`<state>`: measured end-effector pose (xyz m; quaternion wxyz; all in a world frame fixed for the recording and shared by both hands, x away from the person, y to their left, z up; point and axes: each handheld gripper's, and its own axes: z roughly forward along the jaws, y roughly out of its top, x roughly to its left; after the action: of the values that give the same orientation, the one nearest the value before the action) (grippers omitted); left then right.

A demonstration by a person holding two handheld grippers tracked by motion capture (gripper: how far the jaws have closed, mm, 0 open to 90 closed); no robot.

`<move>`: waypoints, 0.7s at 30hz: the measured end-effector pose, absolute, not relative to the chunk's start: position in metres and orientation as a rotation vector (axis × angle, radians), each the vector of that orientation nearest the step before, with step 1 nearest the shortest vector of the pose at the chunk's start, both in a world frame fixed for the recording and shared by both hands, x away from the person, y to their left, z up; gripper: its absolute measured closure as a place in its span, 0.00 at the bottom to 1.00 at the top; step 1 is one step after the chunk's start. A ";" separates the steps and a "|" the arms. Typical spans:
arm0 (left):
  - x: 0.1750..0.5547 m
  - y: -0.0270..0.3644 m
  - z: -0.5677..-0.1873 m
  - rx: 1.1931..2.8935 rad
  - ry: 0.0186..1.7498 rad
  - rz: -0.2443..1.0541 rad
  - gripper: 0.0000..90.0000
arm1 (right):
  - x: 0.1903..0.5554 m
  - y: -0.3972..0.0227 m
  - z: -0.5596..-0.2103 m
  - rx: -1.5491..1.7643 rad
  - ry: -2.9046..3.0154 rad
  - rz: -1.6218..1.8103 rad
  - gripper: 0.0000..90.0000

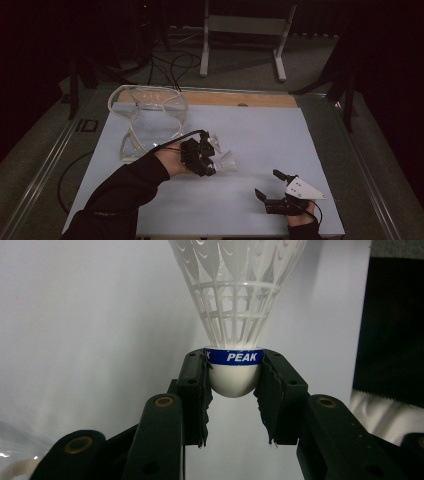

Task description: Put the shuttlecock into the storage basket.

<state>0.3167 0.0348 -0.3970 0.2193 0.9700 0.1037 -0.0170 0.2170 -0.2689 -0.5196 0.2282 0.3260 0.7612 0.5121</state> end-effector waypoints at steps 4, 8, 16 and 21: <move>0.318 0.037 -0.392 2.672 0.291 -0.067 0.74 | 0.217 -0.269 -0.520 0.898 2.096 1.409 0.10; 0.319 0.042 -0.387 2.655 0.293 -0.068 0.74 | 0.217 -0.269 -0.519 0.894 2.096 1.407 0.10; 0.321 0.049 -0.376 2.638 0.299 -0.071 0.74 | 0.217 -0.268 -0.520 0.895 2.100 1.407 0.10; 0.322 0.052 -0.367 2.624 0.304 -0.064 0.74 | 0.217 -0.268 -0.519 0.892 2.101 1.407 0.10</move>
<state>0.3216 0.0525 -0.3671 0.2470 0.9623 0.1116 -0.0235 0.2168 -0.2679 -0.5195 0.2283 0.3239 0.7629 0.5109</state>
